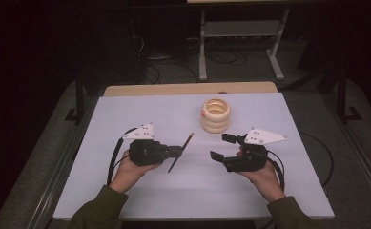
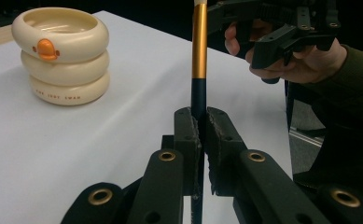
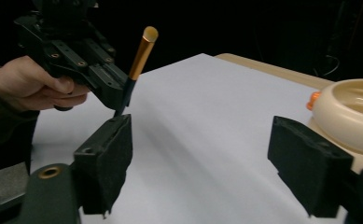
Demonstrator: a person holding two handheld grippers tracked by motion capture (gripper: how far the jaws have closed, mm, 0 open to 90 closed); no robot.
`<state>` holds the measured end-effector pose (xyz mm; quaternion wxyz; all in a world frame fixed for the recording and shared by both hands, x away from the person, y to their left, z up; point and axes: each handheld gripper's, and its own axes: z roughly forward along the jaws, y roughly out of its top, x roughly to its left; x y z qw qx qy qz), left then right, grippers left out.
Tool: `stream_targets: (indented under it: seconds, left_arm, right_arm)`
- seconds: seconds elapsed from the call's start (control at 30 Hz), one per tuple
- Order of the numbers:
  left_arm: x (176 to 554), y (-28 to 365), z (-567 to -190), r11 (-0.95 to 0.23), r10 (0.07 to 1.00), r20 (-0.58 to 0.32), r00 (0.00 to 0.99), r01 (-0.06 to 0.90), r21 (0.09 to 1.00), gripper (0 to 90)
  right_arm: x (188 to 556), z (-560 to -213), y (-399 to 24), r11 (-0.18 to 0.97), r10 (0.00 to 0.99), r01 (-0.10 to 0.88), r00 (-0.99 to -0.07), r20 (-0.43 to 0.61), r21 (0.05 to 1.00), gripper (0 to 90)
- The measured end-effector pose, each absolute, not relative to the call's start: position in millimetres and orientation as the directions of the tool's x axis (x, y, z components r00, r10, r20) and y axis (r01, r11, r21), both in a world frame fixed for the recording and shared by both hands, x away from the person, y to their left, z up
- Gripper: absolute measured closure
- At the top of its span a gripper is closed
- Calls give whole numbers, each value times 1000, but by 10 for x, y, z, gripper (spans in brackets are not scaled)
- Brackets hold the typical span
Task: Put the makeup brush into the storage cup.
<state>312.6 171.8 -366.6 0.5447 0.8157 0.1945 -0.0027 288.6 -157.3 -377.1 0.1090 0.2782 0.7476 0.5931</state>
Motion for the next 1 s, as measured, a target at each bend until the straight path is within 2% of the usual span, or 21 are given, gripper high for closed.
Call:
stream_targets:
  seconds: [0.17, 0.43, 1.0]
  left_arm:
    - [3114, 1697, -3670, -323, 314, -216, 925, 318, 891, 836]
    - [3108, 1676, -3677, -318, 315, -213, 925, 314, 895, 835]
    - [3083, 1614, -3696, -310, 322, -204, 925, 306, 900, 835]
  right_arm:
    - [2888, -3767, -1508, 145, 499, 287, -848, 180, 947, 343]
    - [2905, -3754, -1422, 136, 461, 306, -861, 213, 942, 442]
    - [2949, -3734, -1265, 115, 430, 328, -867, 251, 938, 553]
